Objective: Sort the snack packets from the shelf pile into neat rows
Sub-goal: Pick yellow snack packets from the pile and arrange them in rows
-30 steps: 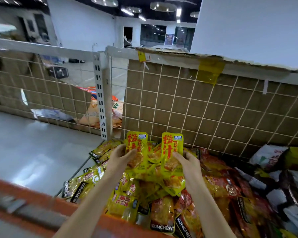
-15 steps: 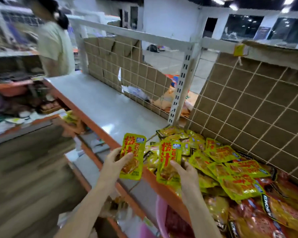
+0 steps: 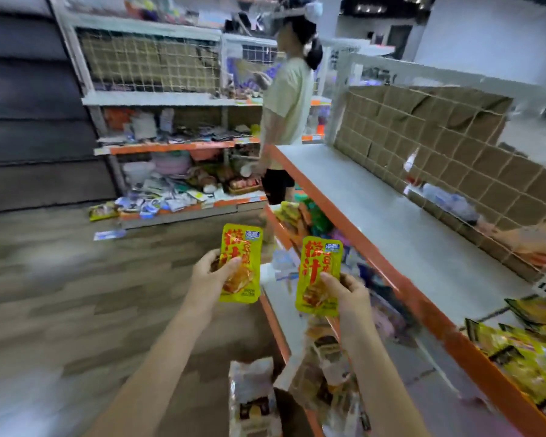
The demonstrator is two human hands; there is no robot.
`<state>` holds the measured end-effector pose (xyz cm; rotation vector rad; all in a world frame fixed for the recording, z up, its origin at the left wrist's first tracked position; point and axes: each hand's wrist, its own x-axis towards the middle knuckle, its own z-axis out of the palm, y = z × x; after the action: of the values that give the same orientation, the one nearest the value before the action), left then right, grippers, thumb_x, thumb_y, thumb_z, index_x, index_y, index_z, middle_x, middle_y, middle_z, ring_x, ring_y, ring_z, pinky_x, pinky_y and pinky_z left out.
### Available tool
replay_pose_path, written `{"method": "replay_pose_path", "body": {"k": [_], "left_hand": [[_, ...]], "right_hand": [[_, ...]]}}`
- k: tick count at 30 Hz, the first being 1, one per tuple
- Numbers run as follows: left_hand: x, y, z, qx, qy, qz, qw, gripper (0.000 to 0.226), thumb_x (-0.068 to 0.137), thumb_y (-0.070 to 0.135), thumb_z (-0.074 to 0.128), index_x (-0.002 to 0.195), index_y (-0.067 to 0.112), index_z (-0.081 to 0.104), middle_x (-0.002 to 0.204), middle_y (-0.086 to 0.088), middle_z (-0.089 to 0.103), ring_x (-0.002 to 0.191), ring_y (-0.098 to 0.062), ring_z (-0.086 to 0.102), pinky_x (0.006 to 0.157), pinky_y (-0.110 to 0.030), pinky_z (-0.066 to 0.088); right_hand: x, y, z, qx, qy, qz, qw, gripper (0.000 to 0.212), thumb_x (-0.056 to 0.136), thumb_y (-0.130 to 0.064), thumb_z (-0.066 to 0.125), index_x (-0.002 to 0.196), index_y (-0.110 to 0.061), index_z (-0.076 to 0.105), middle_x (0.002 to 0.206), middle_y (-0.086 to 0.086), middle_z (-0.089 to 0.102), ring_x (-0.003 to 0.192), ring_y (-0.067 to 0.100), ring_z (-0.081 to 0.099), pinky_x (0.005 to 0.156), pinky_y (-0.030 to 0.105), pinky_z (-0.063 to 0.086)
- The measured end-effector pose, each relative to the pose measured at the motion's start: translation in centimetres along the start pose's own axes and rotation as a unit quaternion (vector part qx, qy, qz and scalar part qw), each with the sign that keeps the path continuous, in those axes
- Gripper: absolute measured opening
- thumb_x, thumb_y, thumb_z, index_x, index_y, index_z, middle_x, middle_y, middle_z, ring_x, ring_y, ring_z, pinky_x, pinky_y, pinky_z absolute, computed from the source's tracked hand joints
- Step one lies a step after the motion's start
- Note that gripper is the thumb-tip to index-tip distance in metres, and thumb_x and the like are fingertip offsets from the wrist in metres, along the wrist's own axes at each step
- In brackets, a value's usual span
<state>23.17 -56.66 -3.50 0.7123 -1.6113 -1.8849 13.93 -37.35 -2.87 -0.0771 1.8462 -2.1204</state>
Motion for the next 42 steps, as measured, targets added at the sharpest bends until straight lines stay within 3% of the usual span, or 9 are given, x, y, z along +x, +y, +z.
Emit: {"method": "replay_pose_path", "body": {"k": [2, 6, 9, 14, 18, 23, 27, 32, 42], "left_hand": [[1.5, 0.3, -2.7, -0.002, 0.018, -0.001, 1.000, 0.013, 0.087, 0.011, 0.064, 0.100, 0.011, 0.062, 0.085, -0.003, 0.067, 0.070, -0.012, 0.061, 0.052, -0.013, 0.048], [4.5, 0.8, -6.0, -0.021, 0.036, -0.006, 0.999, 0.014, 0.086, 0.011, 0.064, 0.100, 0.010, 0.063, 0.088, -0.006, 0.068, 0.073, -0.014, 0.063, 0.060, -0.019, 0.051], [7.4, 0.9, -7.0, -0.023, 0.047, -0.009, 0.999, 0.011, 0.086, 0.013, 0.066, 0.096, 0.015, 0.063, 0.091, -0.006, 0.069, 0.078, -0.016, 0.065, 0.067, -0.027, 0.051], [13.3, 0.9, -6.9, -0.027, 0.037, -0.016, 0.999, 0.012, 0.086, 0.015, 0.066, 0.096, 0.019, 0.062, 0.087, 0.001, 0.070, 0.077, -0.011, 0.066, 0.064, -0.021, 0.051], [20.0, 1.3, -6.1, -0.017, 0.009, -0.012, 1.000, 0.011, 0.087, 0.012, 0.065, 0.094, 0.020, 0.061, 0.088, 0.001, 0.069, 0.076, -0.012, 0.065, 0.059, -0.017, 0.052], [31.7, 1.3, -3.1, 0.006, -0.040, -0.023, 0.999, 0.013, 0.086, 0.010, 0.064, 0.099, 0.013, 0.062, 0.090, -0.004, 0.069, 0.075, -0.012, 0.065, 0.059, -0.016, 0.050], [40.6, 2.2, -0.1, 0.017, -0.087, -0.027, 0.996, 0.010, 0.087, 0.014, 0.064, 0.097, 0.018, 0.062, 0.090, 0.000, 0.070, 0.074, -0.007, 0.066, 0.059, -0.017, 0.050], [41.1, 1.9, 1.0, 0.019, -0.105, -0.028, 0.994, 0.014, 0.088, 0.017, 0.064, 0.101, 0.019, 0.061, 0.095, -0.001, 0.069, 0.079, -0.008, 0.067, 0.062, -0.018, 0.050], [57.7, 1.4, 8.2, 0.031, -0.245, -0.065, 0.967, 0.020, 0.089, 0.011, 0.061, 0.108, 0.006, 0.059, 0.089, -0.004, 0.069, 0.064, -0.003, 0.066, 0.052, -0.012, 0.048]], "right_hand": [[0.9, 0.4, 3.6, -0.007, -0.025, 0.007, 1.000, 0.003, 0.085, -0.009, 0.065, 0.087, -0.009, 0.067, 0.080, 0.011, 0.068, 0.074, 0.027, 0.062, 0.073, 0.041, 0.051], [2.8, 0.4, 8.7, -0.038, -0.066, 0.000, 0.997, 0.008, 0.086, -0.011, 0.064, 0.093, -0.008, 0.067, 0.077, 0.005, 0.069, 0.064, 0.015, 0.065, 0.055, 0.022, 0.052], [5.0, 0.5, 11.2, -0.054, -0.082, -0.003, 0.995, 0.011, 0.087, -0.014, 0.065, 0.095, -0.008, 0.067, 0.083, 0.008, 0.070, 0.071, 0.018, 0.065, 0.049, 0.017, 0.051], [10.5, 0.8, 15.0, -0.048, -0.078, -0.011, 0.996, 0.020, 0.086, -0.014, 0.066, 0.103, -0.005, 0.066, 0.090, 0.011, 0.071, 0.082, 0.021, 0.066, 0.074, 0.030, 0.053], [16.5, 1.0, 18.0, -0.041, -0.056, -0.011, 0.998, 0.013, 0.085, -0.015, 0.067, 0.096, -0.008, 0.067, 0.091, 0.012, 0.072, 0.087, 0.029, 0.066, 0.086, 0.042, 0.052], [26.5, -0.4, 21.0, -0.026, -0.010, -0.018, 0.999, 0.013, 0.086, -0.013, 0.066, 0.096, -0.005, 0.067, 0.080, 0.005, 0.071, 0.077, 0.022, 0.065, 0.071, 0.032, 0.053], [34.2, -1.8, 23.3, -0.014, 0.031, -0.021, 0.999, 0.009, 0.085, -0.013, 0.067, 0.092, -0.007, 0.069, 0.084, 0.010, 0.073, 0.085, 0.035, 0.067, 0.085, 0.049, 0.053], [34.4, -1.5, 23.2, -0.029, 0.029, -0.015, 0.999, 0.005, 0.084, -0.016, 0.068, 0.087, -0.012, 0.070, 0.088, 0.013, 0.073, 0.094, 0.041, 0.065, 0.088, 0.056, 0.051], [47.1, -2.4, 25.4, 0.030, 0.175, -0.014, 0.984, 0.015, 0.086, -0.013, 0.065, 0.099, -0.006, 0.069, 0.091, 0.015, 0.073, 0.084, 0.032, 0.069, 0.073, 0.041, 0.055]]}}
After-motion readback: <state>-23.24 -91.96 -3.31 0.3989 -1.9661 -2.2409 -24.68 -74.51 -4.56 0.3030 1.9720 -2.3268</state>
